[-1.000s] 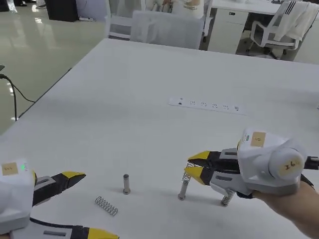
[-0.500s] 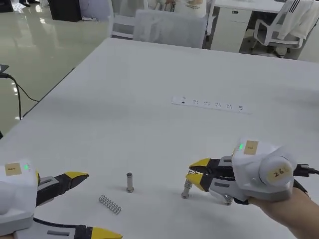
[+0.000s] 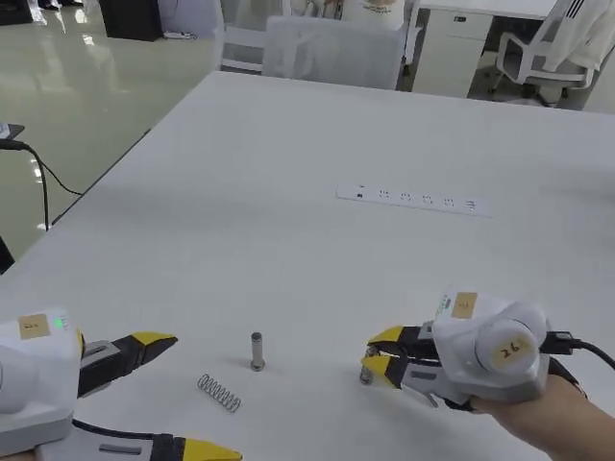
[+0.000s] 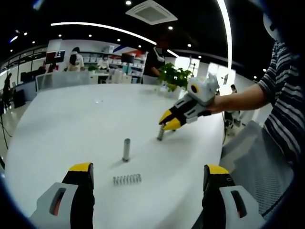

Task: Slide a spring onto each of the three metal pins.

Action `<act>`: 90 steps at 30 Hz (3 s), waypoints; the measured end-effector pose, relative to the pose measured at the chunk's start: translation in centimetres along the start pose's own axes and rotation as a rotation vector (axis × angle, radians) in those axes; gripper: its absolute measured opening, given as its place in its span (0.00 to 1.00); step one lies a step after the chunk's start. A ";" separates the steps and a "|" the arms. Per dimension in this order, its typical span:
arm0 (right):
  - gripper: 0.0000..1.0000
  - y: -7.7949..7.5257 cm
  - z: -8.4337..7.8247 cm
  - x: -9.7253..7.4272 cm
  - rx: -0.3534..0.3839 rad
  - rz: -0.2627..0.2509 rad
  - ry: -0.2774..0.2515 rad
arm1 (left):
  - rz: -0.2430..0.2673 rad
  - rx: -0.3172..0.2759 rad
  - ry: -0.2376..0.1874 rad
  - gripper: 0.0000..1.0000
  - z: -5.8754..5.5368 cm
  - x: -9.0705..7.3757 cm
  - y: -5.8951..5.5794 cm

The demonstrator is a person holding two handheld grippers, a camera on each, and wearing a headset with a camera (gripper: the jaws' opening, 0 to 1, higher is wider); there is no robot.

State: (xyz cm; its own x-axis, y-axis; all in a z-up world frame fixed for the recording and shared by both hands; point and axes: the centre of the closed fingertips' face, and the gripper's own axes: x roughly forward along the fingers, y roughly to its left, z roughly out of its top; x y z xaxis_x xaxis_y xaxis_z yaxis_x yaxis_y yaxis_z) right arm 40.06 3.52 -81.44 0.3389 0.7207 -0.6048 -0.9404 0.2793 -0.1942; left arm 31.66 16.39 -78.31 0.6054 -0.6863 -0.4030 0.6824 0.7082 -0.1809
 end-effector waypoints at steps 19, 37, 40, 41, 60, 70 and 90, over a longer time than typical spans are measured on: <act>0.18 -0.6 1.1 -2.0 0.054 -0.032 -0.056 | -0.009 0.000 0.004 0.91 0.2 0.2 -0.3; 0.16 -1.2 0.5 -6.6 0.271 -0.086 -0.163 | -0.006 -0.004 0.011 0.91 0.4 0.5 -0.4; 0.16 -0.5 0.1 -6.8 0.273 -0.080 -0.162 | 0.004 -0.006 0.012 0.91 0.2 0.4 -0.2; 0.16 -0.2 0.0 -6.9 0.281 -0.077 -0.162 | 0.007 -0.013 0.005 0.91 0.3 0.3 -0.2; 0.15 3.5 -3.1 -6.1 0.318 -0.037 -0.087 | 0.019 -0.016 0.005 0.91 0.2 -0.3 -0.1; 0.15 4.7 -0.1 -3.9 0.287 0.014 -0.118 | 0.035 -0.017 -0.004 0.91 0.2 -1.3 0.1; 0.13 6.2 7.6 1.2 0.184 0.095 -0.196 | 0.044 -0.010 -0.015 0.90 1.1 -1.9 0.8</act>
State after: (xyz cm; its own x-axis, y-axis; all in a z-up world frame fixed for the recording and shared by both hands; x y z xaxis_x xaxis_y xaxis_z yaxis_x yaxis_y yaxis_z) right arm 34.82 10.93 -77.55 0.2656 0.8533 -0.4488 -0.9531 0.3023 0.0106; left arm 31.47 18.07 -76.74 0.6410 -0.6569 -0.3970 0.6508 0.7394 -0.1727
